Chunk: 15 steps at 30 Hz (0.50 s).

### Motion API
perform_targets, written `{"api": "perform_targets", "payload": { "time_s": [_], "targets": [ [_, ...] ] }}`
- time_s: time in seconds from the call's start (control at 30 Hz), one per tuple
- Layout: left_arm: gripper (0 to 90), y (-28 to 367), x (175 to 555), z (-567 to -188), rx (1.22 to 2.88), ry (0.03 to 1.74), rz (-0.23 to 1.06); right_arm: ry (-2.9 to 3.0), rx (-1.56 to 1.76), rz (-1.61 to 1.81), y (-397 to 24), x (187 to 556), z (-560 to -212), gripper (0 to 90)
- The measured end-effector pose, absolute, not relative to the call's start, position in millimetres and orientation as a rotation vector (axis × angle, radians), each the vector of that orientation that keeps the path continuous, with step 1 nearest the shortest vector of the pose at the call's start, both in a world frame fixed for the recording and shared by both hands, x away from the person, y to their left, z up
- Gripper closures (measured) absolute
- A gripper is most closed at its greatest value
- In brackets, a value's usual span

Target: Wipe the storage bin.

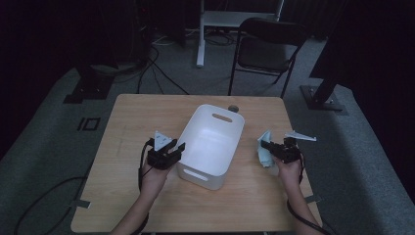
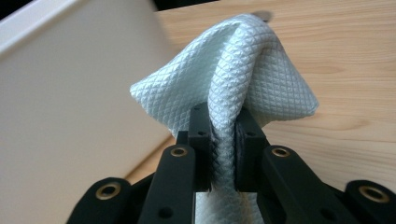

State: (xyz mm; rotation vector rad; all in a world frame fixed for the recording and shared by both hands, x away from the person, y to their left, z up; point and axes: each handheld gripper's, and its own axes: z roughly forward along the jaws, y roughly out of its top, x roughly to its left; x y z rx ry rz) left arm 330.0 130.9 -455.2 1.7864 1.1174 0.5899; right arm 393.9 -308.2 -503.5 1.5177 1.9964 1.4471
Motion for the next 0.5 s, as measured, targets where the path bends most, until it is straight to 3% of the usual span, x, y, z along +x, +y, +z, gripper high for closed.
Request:
{"api": "perform_targets", "payload": {
  "time_s": [0.07,0.23,0.33,0.5],
  "targets": [
    [56.9,132,329,-453,1.773,1.109,0.573,2.008,1.546,1.445,-311,399,-506,63.8],
    [44.0,136,328,-451,1.753,1.110,0.548,1.999,1.534,1.454,-311,400,-502,54.0],
    [33.4,140,328,-451,1.770,1.089,0.489,1.994,1.501,1.464,-311,397,-496,45.5],
    [24.4,145,324,-450,1.761,1.071,0.459,1.979,1.453,1.474,-308,388,-489,28.9]
  ]
}}
